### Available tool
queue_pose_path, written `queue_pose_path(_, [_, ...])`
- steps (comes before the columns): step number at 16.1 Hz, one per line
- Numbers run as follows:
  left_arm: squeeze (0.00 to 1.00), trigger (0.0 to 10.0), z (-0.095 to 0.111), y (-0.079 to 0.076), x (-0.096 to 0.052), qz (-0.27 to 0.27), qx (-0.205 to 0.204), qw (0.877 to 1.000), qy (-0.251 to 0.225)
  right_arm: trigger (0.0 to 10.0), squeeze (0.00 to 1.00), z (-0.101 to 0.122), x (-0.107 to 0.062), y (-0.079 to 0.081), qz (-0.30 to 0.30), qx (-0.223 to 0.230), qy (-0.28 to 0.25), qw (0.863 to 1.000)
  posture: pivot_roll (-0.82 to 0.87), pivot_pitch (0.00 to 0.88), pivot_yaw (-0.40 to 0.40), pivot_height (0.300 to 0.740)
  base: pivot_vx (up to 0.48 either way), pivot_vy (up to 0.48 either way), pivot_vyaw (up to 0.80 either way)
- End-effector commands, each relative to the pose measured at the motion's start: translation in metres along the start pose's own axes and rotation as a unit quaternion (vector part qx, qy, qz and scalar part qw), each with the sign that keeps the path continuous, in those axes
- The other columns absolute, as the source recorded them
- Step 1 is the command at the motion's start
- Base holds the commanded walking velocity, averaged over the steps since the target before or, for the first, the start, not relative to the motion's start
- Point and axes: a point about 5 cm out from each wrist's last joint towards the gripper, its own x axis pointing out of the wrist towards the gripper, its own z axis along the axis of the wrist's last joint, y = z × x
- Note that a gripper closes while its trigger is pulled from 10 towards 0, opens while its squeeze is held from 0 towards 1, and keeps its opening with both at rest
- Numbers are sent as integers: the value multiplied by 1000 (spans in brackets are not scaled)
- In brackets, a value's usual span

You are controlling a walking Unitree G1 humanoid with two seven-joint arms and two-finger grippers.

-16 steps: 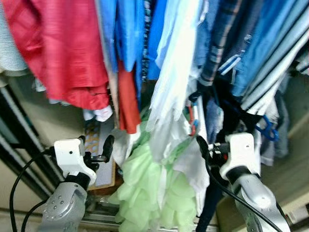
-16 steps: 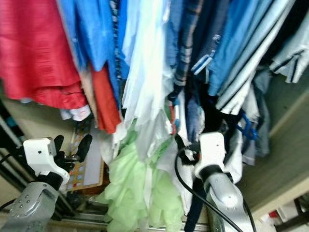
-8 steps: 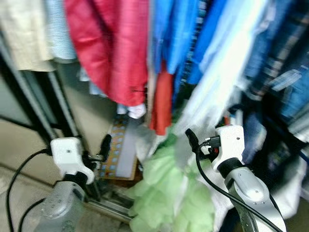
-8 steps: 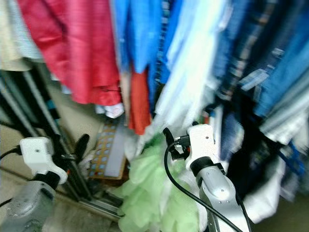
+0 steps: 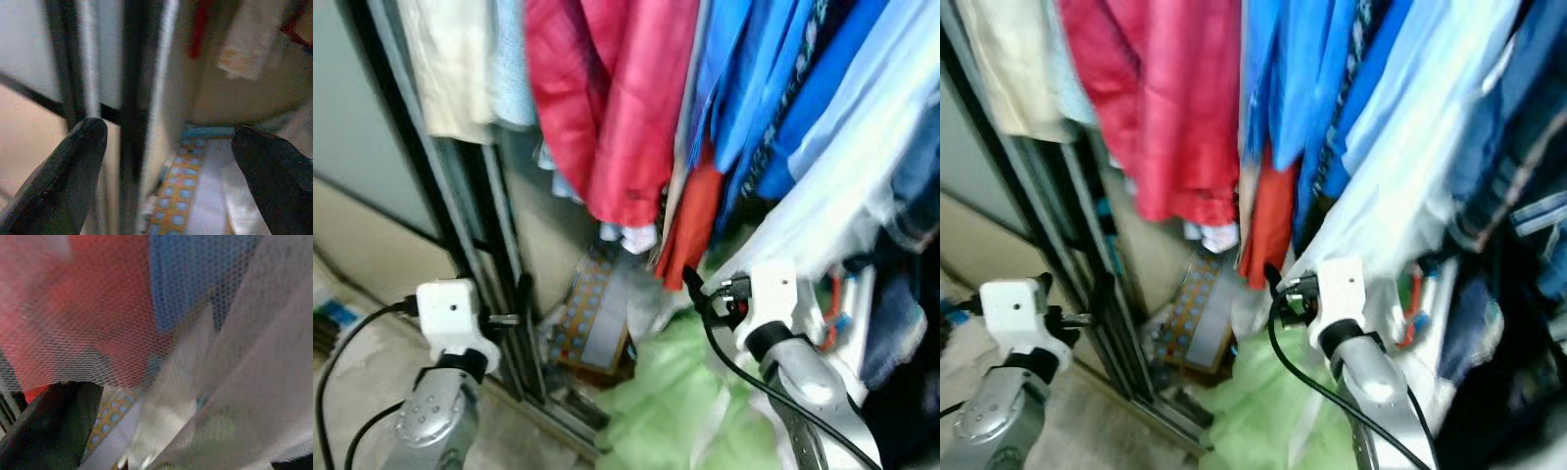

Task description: Clean up the room

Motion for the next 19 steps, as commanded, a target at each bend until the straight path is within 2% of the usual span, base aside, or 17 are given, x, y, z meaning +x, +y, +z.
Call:
queue_pose_path(1, [0,10000,-1,-7,0,-6,14,1000,-1,10000,0,-2,1,-1,7,-2,2,1000,29,0,-64,740,0,0,800])
queue_pose_path(2, [0,10000,-1,-8,1,-8,29,1000,-9,10000,0,-3,5,-1,10,-2,1,1000,33,0,-59,740,0,0,800])
queue_pose_path(4, [0,10000,0,-7,2,-5,21,999,-29,10000,0,-6,8,-3,3,6,1,1000,43,0,-44,740,0,0,800])
queue_pose_path(7, [0,10000,-3,-7,6,-5,24,999,-21,10000,0,-12,16,1,-4,20,-3,1000,57,0,-11,740,0,0,800])
queue_pose_path(8, [0,10000,-3,-8,15,-3,56,998,-21,10000,0,-13,23,3,-4,27,-9,1000,63,0,-5,740,0,0,650])
queue_pose_path(11, [0,10000,3,-10,30,-24,66,997,-38,10000,0,-6,35,0,-11,33,-25,999,64,0,13,740,0,0,0])
queue_pose_path(13, [0,10000,11,-9,40,-32,64,996,-53,10000,0,-14,46,-9,-54,60,9,997,60,0,32,740,0,0,0])
queue_pose_path(14, [0,10000,11,-10,40,-33,69,996,-55,10000,0,-16,46,-9,-60,37,11,997,60,0,32,740,0,0,0])
queue_pose_path(15, [0,10000,6,-11,39,-38,83,995,-52,10000,0,-23,42,-2,-47,13,3,999,53,0,32,740,0,0,0])
queue_pose_path(16, [0,10000,3,-11,37,-36,83,995,-47,10000,0,-25,40,4,-34,19,1,999,47,0,28,740,0,0,0])
queue_pose_path(17, [0,10000,-7,-11,35,-18,89,995,-32,10000,0,-32,35,9,-20,-5,9,1000,39,0,31,740,0,0,0])
queue_pose_path(19, [0,10000,-16,-17,32,-46,83,995,-21,10000,0,-39,29,8,-37,38,20,998,18,0,65,740,0,0,0])
